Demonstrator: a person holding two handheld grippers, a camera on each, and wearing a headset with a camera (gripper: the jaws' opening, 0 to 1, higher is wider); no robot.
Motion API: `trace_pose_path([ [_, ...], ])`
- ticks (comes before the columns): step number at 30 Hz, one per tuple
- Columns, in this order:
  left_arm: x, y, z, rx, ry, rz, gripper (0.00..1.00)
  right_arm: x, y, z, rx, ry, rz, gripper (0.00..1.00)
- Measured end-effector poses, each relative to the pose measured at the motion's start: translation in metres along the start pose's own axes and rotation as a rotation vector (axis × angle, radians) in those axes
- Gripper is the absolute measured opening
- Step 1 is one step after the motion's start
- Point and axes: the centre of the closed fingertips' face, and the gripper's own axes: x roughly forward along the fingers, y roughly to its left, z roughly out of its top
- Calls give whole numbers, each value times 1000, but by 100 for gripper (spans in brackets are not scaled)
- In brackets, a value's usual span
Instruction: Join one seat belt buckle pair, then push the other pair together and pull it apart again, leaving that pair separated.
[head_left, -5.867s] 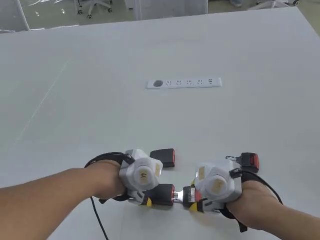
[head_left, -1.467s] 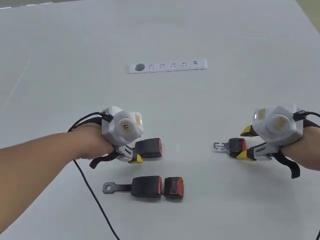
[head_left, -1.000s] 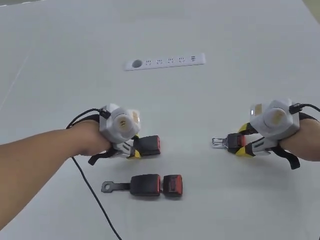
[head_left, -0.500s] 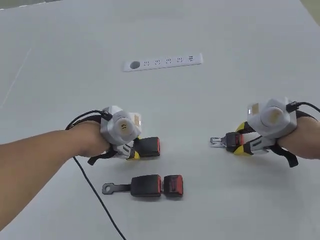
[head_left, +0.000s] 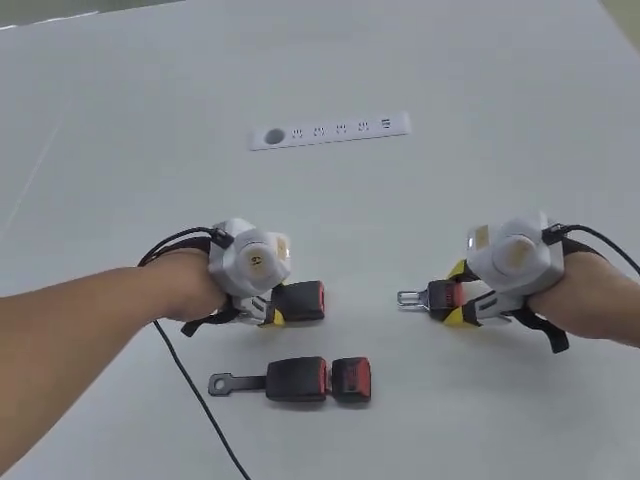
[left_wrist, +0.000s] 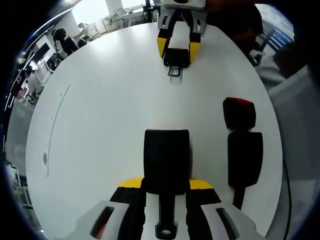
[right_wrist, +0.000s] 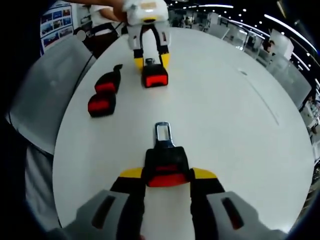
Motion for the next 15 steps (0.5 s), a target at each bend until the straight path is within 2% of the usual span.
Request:
trace_pose_path([
  [9,0,0,-1,4,5,1,31,26,13,36,-10,-36,-6,34],
  [15,0,-1,-1,5,6,3,31,39,15,55,-12,-41,-17,34],
])
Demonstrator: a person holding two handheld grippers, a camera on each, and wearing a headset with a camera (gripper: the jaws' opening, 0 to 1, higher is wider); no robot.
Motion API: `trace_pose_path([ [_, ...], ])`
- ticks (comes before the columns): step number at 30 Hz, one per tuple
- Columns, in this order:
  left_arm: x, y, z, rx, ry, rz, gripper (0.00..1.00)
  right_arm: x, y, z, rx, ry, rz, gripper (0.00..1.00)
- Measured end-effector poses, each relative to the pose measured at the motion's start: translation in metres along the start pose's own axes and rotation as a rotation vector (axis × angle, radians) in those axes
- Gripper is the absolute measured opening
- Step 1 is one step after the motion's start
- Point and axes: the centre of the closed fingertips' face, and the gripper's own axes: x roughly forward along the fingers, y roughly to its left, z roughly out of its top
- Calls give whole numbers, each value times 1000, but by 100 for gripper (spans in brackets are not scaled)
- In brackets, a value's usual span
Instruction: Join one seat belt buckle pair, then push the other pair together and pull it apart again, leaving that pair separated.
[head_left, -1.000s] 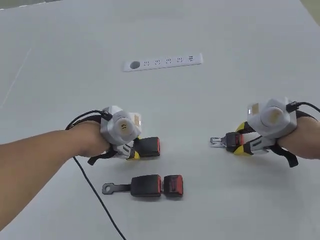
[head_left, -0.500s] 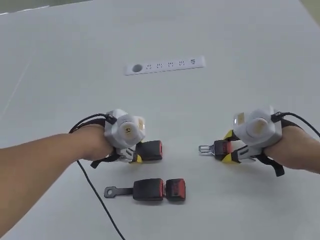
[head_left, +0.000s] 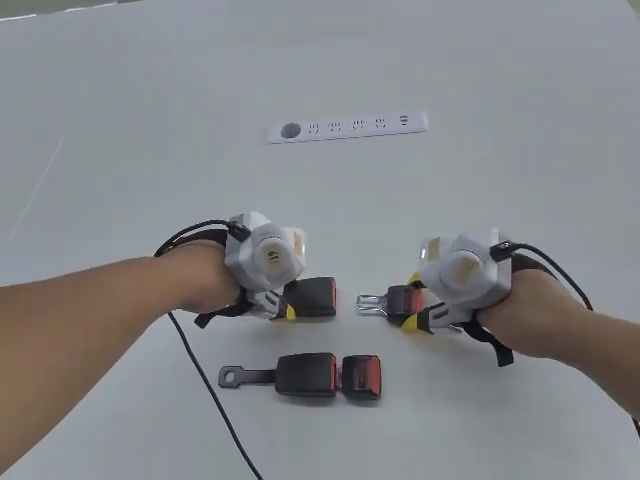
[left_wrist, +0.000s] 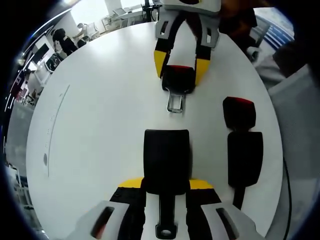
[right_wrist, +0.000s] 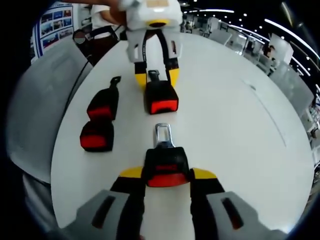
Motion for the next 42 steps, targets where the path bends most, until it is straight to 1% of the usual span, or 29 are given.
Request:
trace_pose_path([
  [4,0,-1,0,8,4,0,31,7,-2,9,-1,10,-9,34],
  [8,0,-1,0,9,6,0,31,14,-3,17,9,8,-5,34],
  [12,0,0,0,8,13,-1,31,16,-2,21,-8,16,-8,34],
  [14,0,0,0,9,17,-1,31,16,-2,22,-39,23,-33,34],
  [18,0,0,0,17,22,-2,31,18,0,25,-31,10,-36,34],
  [22,0,0,0,26,19,-3,31,21,0,30,-21,-8,-32,34],
  [24,0,0,0,28,15,-4,30,22,0,32,-30,-19,-29,33],
  [26,0,0,0,27,10,-6,30,23,-1,30,-32,-16,-24,33],
  [31,0,-1,1,39,0,-7,30,23,-1,31,-32,-36,0,32],
  [36,-1,-1,1,41,-8,3,29,25,-2,34,-43,-32,12,31],
  [42,0,0,1,30,-13,0,29,27,-2,35,-31,-33,18,30],
])
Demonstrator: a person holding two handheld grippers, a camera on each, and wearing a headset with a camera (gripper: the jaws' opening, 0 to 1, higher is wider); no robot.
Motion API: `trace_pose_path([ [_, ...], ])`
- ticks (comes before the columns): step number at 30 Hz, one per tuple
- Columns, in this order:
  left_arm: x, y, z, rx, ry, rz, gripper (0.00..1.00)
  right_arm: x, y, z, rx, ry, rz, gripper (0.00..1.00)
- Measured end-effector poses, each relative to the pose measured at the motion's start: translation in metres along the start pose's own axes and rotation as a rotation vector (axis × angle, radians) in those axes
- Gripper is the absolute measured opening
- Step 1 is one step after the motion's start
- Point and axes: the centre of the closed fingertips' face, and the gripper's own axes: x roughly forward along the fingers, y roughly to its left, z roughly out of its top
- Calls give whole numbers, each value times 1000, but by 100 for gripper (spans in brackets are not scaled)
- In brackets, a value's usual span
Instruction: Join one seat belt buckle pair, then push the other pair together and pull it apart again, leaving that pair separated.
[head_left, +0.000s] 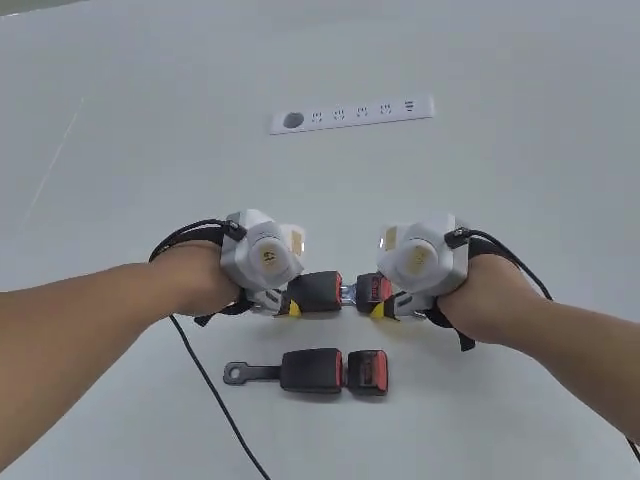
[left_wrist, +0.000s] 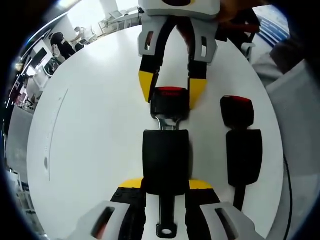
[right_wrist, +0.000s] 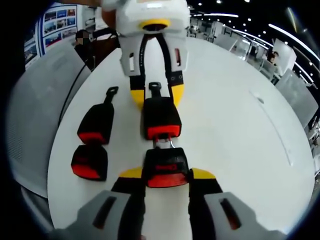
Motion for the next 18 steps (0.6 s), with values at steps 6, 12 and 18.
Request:
trace_pose_path([
  [6,1,-1,1,16,4,-10,29,3,1,5,-11,-5,6,30],
  [12,1,-1,1,20,5,-13,29,7,1,9,-7,-3,9,30],
  [18,1,-1,1,13,1,-10,29,7,1,9,-13,-3,2,30],
])
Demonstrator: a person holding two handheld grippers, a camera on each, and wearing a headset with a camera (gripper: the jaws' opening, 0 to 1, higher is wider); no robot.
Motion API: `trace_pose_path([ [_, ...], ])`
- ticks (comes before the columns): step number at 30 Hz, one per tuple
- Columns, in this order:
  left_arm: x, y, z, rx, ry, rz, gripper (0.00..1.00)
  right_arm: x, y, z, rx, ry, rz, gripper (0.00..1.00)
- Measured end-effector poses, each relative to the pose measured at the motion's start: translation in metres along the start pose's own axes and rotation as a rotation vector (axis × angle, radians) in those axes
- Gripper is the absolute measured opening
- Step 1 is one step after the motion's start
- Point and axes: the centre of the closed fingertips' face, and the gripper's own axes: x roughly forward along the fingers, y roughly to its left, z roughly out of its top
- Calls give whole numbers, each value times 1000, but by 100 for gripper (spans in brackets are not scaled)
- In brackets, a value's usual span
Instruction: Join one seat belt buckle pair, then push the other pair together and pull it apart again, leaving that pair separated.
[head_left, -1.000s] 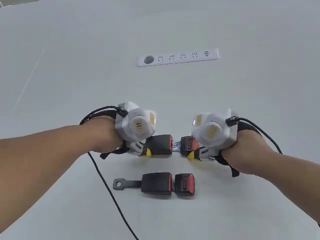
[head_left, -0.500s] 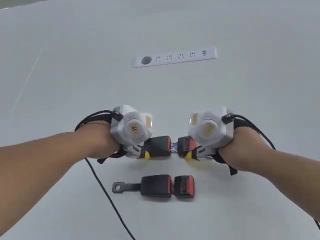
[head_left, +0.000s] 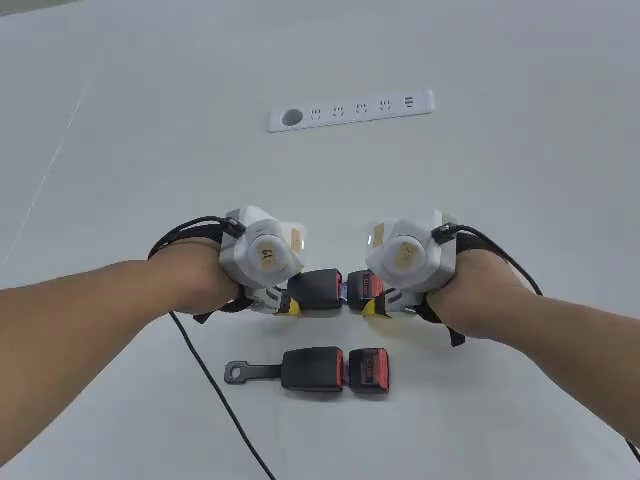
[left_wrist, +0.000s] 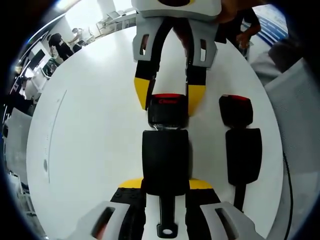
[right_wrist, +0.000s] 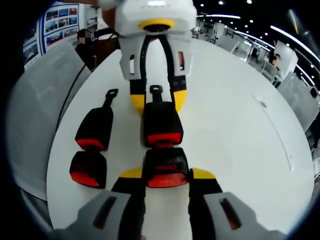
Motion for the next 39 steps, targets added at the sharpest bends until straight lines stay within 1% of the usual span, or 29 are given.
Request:
trace_pose_path([
  [4,0,0,0,5,0,2,29,-2,1,-1,5,1,-4,30],
  [7,0,-1,0,6,-5,0,29,-5,1,-6,13,6,-6,30],
  [10,0,-1,1,8,2,-4,30,-9,0,-10,14,7,-6,31],
  [11,0,-1,1,6,4,-4,30,-11,0,-14,9,12,-11,31],
  [13,0,-1,1,4,4,-4,30,-13,1,-15,25,-13,-2,31],
  [16,0,-1,1,7,14,-1,30,-15,1,-19,26,-14,-3,32],
  [19,0,-1,2,6,18,0,30,-21,1,-26,38,-15,-3,32],
  [20,0,-1,2,8,18,-1,30,-24,1,-31,54,-5,-3,32],
  [21,0,-1,2,11,21,-2,30,-26,1,-33,49,-10,-5,32],
  [27,0,0,2,9,21,-6,30,-44,-1,-57,58,3,-27,32],
  [30,-1,-1,2,3,21,-8,31,-51,-1,-66,67,4,-31,33],
  [35,-2,-3,4,-1,28,-10,31,-65,-6,-86,81,3,-52,33],
  [37,-2,-3,5,-9,30,-9,31,-70,-6,-93,90,1,-49,33],
  [39,-3,-4,5,-32,26,-9,31,-76,-7,-100,87,4,-53,34],
])
